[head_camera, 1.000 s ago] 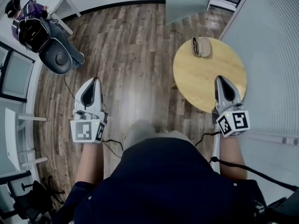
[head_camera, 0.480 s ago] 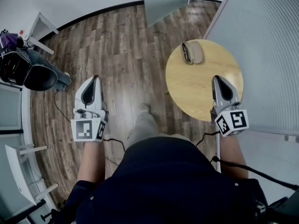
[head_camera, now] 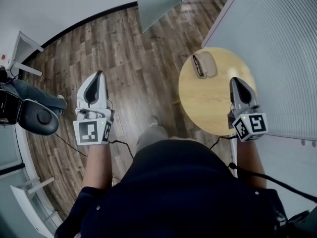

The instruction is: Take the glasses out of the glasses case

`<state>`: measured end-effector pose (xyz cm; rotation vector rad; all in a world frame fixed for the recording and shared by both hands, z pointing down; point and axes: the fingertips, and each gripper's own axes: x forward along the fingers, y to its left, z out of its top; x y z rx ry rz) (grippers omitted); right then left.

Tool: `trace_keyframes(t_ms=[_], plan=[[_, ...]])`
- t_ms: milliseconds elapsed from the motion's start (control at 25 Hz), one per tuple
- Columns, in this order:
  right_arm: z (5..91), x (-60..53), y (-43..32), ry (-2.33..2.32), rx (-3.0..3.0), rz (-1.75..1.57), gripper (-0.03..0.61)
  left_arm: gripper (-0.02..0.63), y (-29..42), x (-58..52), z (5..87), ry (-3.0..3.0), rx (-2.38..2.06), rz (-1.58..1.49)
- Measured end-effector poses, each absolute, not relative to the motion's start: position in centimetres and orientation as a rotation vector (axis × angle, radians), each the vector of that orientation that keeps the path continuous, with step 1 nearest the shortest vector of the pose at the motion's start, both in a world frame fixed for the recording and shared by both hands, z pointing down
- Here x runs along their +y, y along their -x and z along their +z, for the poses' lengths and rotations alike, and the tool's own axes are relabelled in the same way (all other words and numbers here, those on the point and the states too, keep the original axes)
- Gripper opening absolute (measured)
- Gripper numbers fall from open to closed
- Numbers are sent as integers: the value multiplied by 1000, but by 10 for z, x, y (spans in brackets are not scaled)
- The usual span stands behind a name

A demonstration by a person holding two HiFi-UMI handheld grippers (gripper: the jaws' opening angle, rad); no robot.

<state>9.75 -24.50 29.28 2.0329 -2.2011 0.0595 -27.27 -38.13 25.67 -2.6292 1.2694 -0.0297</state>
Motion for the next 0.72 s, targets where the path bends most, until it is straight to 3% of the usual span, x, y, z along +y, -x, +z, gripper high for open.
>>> trace_keyframes(t_ms=[400,720], plan=[[296,-337,-68,-2062,-2111,53,8,5,231,-476,265,2784,1024,-31],[328,-362,-108,-2128,-2046,172,8,5,150,-514,278,2878,863,-16]])
